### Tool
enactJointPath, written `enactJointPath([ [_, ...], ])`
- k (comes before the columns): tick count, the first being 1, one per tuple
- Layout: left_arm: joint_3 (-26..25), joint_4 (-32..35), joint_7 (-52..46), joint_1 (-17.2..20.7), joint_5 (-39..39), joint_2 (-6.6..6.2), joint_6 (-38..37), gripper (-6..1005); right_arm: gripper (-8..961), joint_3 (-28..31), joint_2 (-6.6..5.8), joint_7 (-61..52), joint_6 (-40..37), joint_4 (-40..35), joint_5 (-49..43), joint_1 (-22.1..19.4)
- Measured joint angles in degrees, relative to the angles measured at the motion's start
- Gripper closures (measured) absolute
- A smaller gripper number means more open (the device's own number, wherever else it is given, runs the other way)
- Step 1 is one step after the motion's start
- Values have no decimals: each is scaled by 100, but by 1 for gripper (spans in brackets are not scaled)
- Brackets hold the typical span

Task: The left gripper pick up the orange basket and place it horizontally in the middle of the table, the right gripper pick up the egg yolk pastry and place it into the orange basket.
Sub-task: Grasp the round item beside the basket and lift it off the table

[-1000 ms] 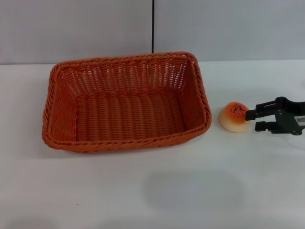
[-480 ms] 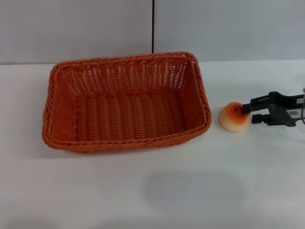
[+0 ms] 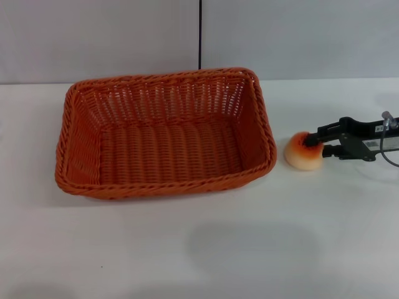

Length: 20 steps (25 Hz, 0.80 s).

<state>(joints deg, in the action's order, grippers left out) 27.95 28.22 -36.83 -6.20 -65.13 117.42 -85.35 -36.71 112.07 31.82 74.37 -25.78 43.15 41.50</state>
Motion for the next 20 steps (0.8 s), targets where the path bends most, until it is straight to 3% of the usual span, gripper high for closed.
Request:
enactJointPath([
  [5,-3,0,0,-17,31,-1,-6,275,559,51,9,-16,-90,3,11,-107],
  [14,-9,0,0,-64,24,-24,11,274,708,81,19,-117,176,-252,54,-213],
  [20,-9,0,0,-76,29,-14,18,275,812,96,233,-489,868,-1333,142,-476],
])
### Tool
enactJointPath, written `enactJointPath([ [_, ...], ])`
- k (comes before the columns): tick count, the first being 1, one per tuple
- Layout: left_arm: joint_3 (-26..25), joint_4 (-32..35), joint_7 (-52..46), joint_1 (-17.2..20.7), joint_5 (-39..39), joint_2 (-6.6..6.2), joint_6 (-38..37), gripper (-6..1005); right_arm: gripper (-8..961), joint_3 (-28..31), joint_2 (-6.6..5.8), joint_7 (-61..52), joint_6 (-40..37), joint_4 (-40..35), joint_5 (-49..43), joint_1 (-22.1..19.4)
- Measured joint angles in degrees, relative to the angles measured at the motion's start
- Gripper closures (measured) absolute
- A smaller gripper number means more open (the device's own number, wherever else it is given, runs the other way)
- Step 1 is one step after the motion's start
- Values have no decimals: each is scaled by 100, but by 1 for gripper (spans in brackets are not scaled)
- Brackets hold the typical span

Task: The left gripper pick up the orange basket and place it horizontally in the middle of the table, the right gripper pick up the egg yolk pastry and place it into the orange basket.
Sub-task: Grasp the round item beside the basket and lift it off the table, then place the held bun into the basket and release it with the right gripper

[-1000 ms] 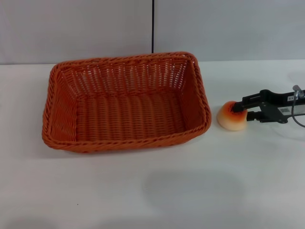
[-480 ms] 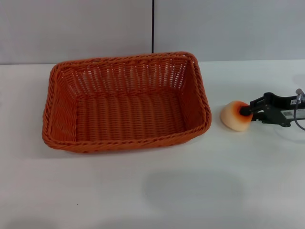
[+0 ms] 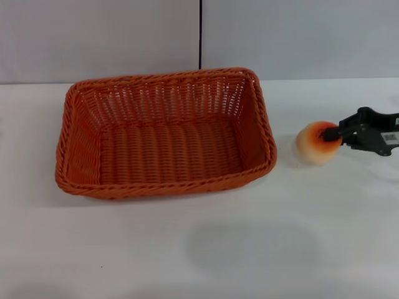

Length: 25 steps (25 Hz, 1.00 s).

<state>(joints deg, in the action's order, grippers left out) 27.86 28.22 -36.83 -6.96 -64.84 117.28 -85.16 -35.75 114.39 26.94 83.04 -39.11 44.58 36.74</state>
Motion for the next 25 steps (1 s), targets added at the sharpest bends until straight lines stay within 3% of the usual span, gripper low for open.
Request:
enactJointPath([
  [7,0,0,0,-8,7,15,3,275,869,53,106,-166,668,-491,312,-326],
  [16,0,-1,0,-21,7,43,4,274,905,541,289,-381,1535,-1342,519,-867],
  [25,0,-1,0,-46,6,41,23,275,908,793,310,-465,1829,-1632,599,-1005],
])
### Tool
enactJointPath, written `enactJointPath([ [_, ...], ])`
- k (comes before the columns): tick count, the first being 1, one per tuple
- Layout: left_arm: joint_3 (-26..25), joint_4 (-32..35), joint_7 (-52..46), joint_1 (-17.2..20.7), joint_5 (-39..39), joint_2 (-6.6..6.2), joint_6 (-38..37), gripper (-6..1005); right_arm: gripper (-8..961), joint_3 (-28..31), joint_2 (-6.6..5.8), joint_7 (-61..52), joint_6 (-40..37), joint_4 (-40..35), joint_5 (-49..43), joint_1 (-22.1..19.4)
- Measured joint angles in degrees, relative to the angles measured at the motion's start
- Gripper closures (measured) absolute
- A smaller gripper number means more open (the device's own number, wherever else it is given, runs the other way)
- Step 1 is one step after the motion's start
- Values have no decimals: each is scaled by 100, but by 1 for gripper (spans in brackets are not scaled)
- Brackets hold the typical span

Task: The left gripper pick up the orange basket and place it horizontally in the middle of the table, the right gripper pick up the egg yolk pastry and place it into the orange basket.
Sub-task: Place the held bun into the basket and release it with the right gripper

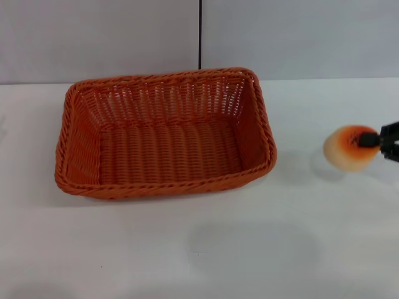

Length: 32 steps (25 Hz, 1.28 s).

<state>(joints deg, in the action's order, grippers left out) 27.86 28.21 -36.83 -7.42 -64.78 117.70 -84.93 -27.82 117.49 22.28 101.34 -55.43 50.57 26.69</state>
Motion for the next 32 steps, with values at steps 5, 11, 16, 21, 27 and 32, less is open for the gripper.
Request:
enactJointPath([
  [5,0,0,28,-5,-3,-1,33,274,913,-1,-34,-124,55,-121,419,149],
  [11,0,0,62,3,-2,-1,42,274,917,-56,-46,-135,-25,-11,515,673],
  [16,0,0,62,34,-1,-1,43,275,917,-278,-28,-135,-202,90,524,1147],
  [21,-143,-88,74,28,-9,-1,71,275,918,-897,-7,-78,-572,520,525,1464],
  [27,-246,-334,457,-8,10,-1,79,274,919,-1394,42,139,-1010,1048,560,1759],
  [32,-293,-515,653,-34,10,5,85,275,920,-1923,64,347,-1366,1513,586,2029],
])
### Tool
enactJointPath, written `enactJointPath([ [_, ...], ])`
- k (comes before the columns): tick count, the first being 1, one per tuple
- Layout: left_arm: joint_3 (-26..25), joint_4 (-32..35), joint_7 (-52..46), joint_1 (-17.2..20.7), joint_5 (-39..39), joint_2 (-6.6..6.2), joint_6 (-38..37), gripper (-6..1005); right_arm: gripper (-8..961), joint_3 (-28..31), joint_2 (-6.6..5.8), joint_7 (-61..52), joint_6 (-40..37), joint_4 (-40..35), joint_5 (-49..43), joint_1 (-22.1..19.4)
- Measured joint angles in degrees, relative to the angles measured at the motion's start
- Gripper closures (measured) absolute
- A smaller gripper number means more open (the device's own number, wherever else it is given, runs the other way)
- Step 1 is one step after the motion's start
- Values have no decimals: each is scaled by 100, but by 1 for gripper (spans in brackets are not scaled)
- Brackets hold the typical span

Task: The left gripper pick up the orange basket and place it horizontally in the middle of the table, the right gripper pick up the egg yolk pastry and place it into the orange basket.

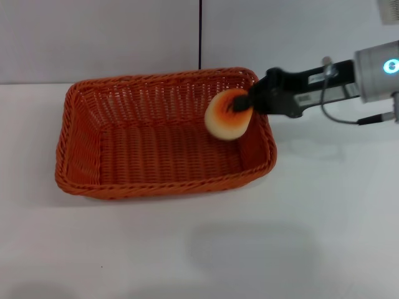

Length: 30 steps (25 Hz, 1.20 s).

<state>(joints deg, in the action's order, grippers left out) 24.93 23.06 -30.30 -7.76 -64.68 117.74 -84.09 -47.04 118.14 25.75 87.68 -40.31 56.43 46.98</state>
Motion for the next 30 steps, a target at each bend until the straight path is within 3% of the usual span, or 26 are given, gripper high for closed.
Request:
enactJointPath([
  [4,-4,-54,12,16,0,2,-1,275,921,-172,-13,74,-203,191,-9,108],
  [10,-5,-63,15,52,-8,3,-24,275,765,449,-85,148,-565,176,80,-149],
  [16,-5,-65,16,17,-40,-10,-5,274,650,459,-111,390,-447,206,308,-230],
  [23,-5,-103,16,-19,-42,-2,30,274,570,452,-58,823,52,-307,1244,-314],
  [30,-104,-297,15,137,-6,12,16,272,569,511,21,2428,-137,-325,2546,-672],
])
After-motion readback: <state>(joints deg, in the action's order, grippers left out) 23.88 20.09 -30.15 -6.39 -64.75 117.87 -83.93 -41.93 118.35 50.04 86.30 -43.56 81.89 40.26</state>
